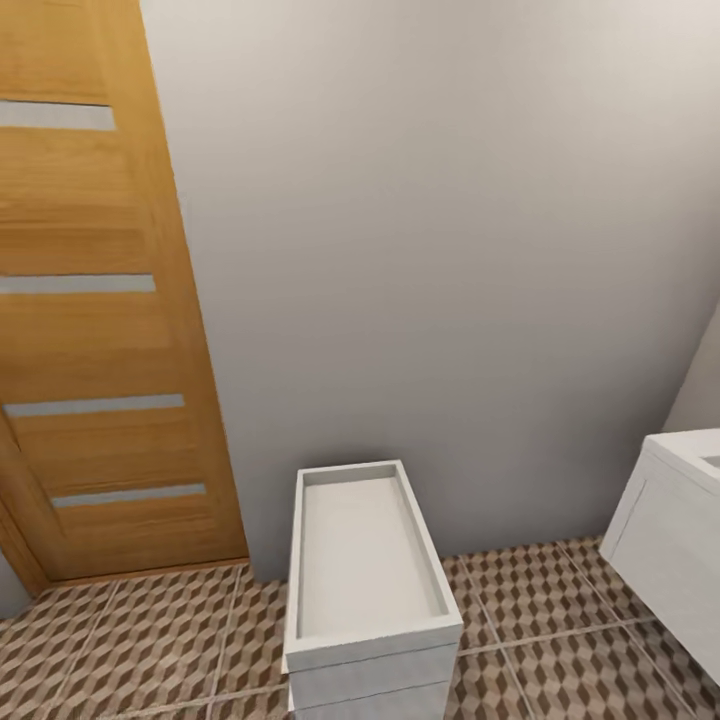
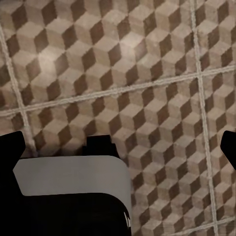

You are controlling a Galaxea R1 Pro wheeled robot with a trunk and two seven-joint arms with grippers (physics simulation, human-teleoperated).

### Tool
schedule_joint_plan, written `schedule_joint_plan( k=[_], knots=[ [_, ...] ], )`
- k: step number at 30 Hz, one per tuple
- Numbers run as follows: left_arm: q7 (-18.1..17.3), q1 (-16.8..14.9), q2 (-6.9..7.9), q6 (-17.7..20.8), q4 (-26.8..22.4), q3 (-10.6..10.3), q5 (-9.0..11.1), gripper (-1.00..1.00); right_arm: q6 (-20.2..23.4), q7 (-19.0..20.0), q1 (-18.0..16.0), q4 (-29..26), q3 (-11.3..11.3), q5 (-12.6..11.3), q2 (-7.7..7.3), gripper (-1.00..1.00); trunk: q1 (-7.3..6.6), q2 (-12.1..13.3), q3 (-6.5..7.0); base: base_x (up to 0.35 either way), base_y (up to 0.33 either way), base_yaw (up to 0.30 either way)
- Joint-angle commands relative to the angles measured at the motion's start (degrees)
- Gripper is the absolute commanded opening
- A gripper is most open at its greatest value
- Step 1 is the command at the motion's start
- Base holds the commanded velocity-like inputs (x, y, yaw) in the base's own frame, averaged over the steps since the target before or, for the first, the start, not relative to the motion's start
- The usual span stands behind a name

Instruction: Take the four mousetraps from the cabinet in the bathroom and place them on the bathroom floor. Make sure all four end up on the same floor surface, and ensure that at least two of them are either under or directly next to the same bathroom sink.

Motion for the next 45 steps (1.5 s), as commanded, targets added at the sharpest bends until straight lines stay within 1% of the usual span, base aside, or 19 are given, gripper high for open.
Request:
schedule_joint_plan(
  k=[1,24,45],
  knots=[
    [0.1,-0.1,-0.02,-0.2,0.1,-0.5,0.6,1.00,-0.4,-0.2,-0.1,0.2,-0.3,0.3,0.00,1.00,0.00,0.0,-0.06,0.000,0.000,0.291],
    [0.1,-0.1,-0.02,-0.2,0.1,-0.5,0.6,1.00,-0.4,-0.2,-0.1,0.2,-0.3,0.3,-0.27,1.00,0.00,0.0,-0.06,0.000,0.000,0.291],
    [0.1,-0.1,0.00,-0.2,0.1,-0.5,0.6,1.00,-0.5,-0.2,-0.1,0.2,-0.3,0.4,-0.14,1.00,0.00,0.0,-0.06,0.000,0.000,0.291]
  ],
)
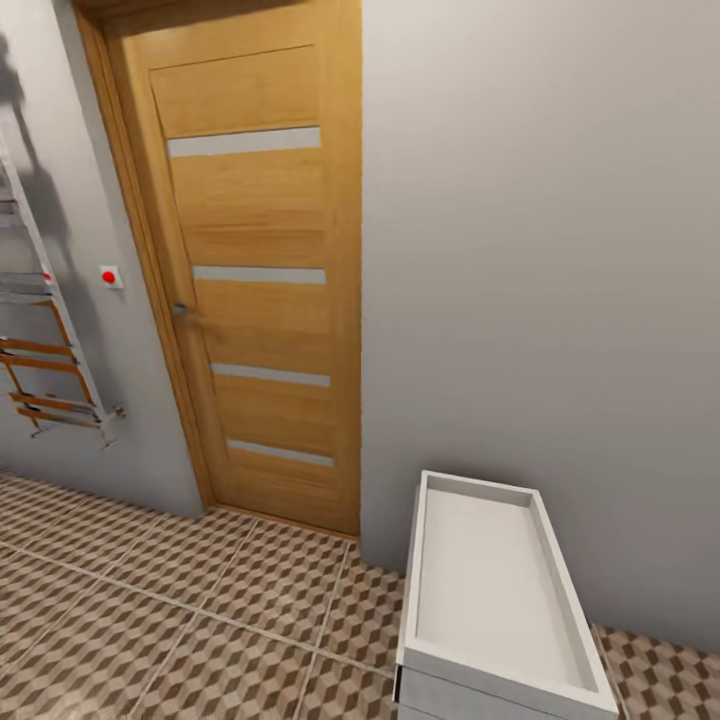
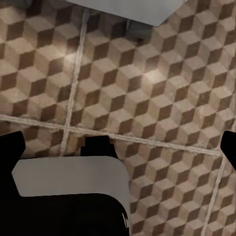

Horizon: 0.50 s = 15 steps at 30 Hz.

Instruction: Take the four mousetraps from the cabinet in the bathroom and place them on the bathroom floor. Make sure all four end up on the same floor surface, and ensure that at least two of them are either under or directly next to the same bathroom sink.

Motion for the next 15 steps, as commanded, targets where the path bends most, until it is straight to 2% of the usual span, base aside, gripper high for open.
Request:
schedule_joint_plan(
  k=[1,15],
  knots=[
    [0.2,-0.1,-0.04,-0.2,0.1,-0.5,0.6,1.00,-0.4,-0.2,-0.1,0.2,-0.3,0.3,-0.03,1.00,0.00,0.0,-0.06,0.000,0.000,0.291],
    [0.2,-0.1,-0.19,-0.2,0.1,-0.4,0.7,1.00,-0.4,-0.4,-0.1,0.2,-0.3,0.3,0.01,1.00,0.00,0.0,-0.06,0.000,0.000,0.291]
  ],
)
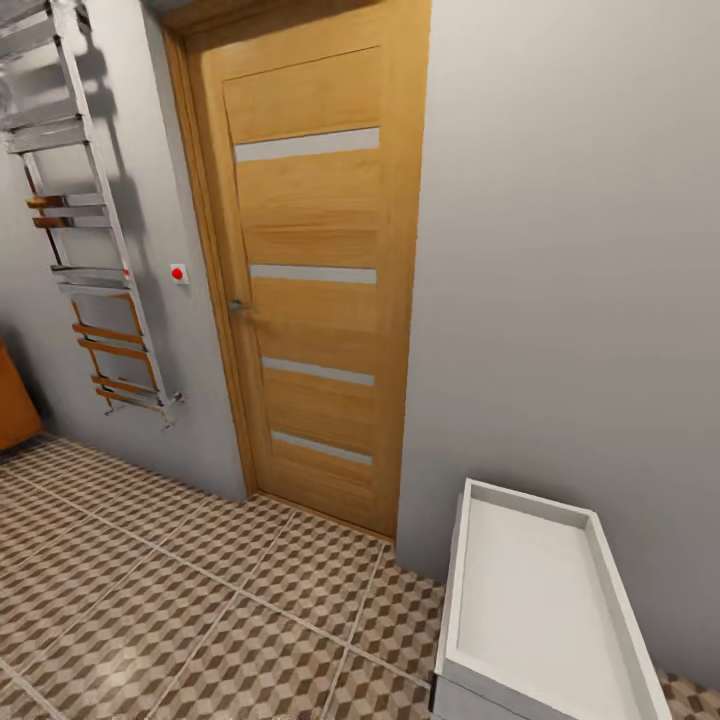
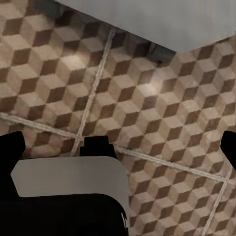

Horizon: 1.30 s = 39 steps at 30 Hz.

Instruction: Take the four mousetraps from the cabinet in the bathroom and place them on the bathroom floor. Make sure all four end up on the same floor surface, and ensure that at least two of them are either under or directly next to the same bathroom sink.

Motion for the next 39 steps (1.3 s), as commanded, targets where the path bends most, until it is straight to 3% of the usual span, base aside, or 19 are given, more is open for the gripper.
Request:
schedule_joint_plan(
  k=[1,13,21,32,39],
  knots=[
    [0.2,-0.1,-0.07,-0.2,0.1,-0.5,0.6,1.00,-0.4,-0.1,-0.1,0.2,-0.3,0.3,0.00,1.00,0.00,0.0,-0.06,0.000,0.000,0.291],
    [0.1,0.0,-1.20,0.3,0.2,-0.3,0.8,1.00,-0.4,-0.1,-0.1,0.2,-0.3,0.3,0.04,1.00,0.00,0.0,-0.06,0.000,0.000,0.291],
    [0.1,1.0,-3.43,0.4,0.2,-0.3,0.9,1.00,-0.3,0.0,-0.1,0.2,-0.3,0.3,-0.11,1.00,0.00,0.0,-0.06,0.000,0.000,0.214],
    [0.0,2.3,-4.09,0.2,0.2,-0.2,1.1,1.00,-0.3,0.0,-0.1,0.2,0.2,0.3,0.06,1.00,0.00,0.0,-0.06,0.000,0.000,0.049],
    [0.0,2.6,-3.93,0.2,0.2,-0.2,2.8,1.00,-0.3,0.1,-0.1,0.2,1.2,1.4,0.06,1.00,0.00,0.0,-0.06,0.000,0.000,0.149]
  ],
)
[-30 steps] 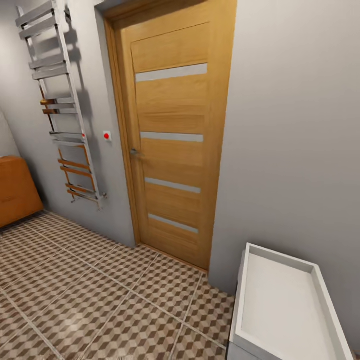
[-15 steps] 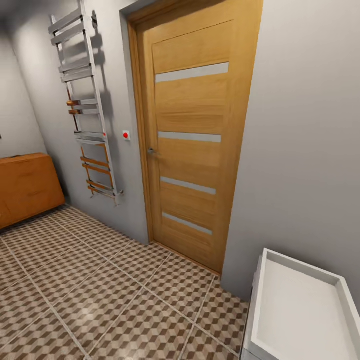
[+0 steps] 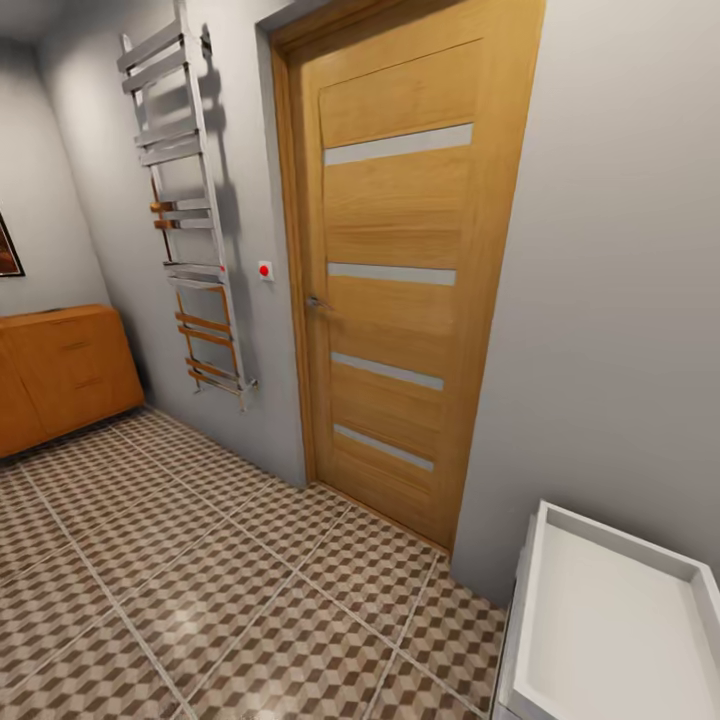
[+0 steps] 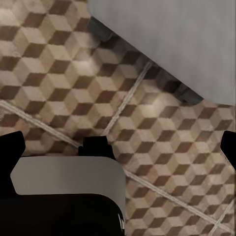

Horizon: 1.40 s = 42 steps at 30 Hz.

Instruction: Take the four mousetraps from the cabinet in the bathroom and place them on the bathroom floor. Make sure all four end up on the same floor surface, and ensure that at least two of them are either under or directly next to the same bathroom sink.

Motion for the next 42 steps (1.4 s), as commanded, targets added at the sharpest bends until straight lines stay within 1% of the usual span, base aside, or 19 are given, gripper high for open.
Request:
schedule_joint_plan(
  k=[1,4,5,8,12,21,42],
  knots=[
    [0.1,0.0,-0.01,-0.2,0.1,-0.5,1.1,1.00,-0.3,-0.2,-0.1,0.2,-0.1,0.7,-0.01,1.00,0.00,0.0,-0.06,0.000,0.000,0.223],
    [0.1,0.0,0.03,-0.2,0.1,-0.5,2.5,1.00,-0.3,-0.2,-0.1,0.2,0.1,1.7,0.03,1.00,0.00,0.0,-0.06,0.000,0.000,0.243],
    [0.1,0.0,0.03,-0.2,0.1,-0.5,2.5,1.00,-0.3,-0.2,-0.1,0.2,0.1,1.7,0.03,1.00,0.00,0.0,-0.06,0.000,0.000,0.250],
    [0.1,0.0,0.05,-0.2,0.0,-0.5,3.7,1.00,-0.3,-0.2,-0.1,0.2,0.2,2.7,0.05,1.00,0.00,0.0,-0.06,0.000,0.000,0.260],
    [0.1,0.0,0.06,-0.2,0.1,-0.5,4.4,1.00,-0.3,-0.2,-0.1,0.2,0.3,3.6,0.06,1.00,0.00,0.0,-0.06,0.000,0.000,0.270],
    [0.1,0.0,0.07,-0.2,0.0,-0.6,4.8,1.00,-0.3,-0.1,-0.1,0.2,0.4,4.1,0.06,1.00,0.00,0.0,-0.06,0.000,0.000,0.276],
    [0.1,0.0,0.07,-0.5,0.0,-0.6,4.9,1.00,-0.4,-0.2,-0.1,0.2,0.3,4.1,0.07,1.00,0.00,0.0,-0.06,0.000,0.000,0.279]
  ],
)
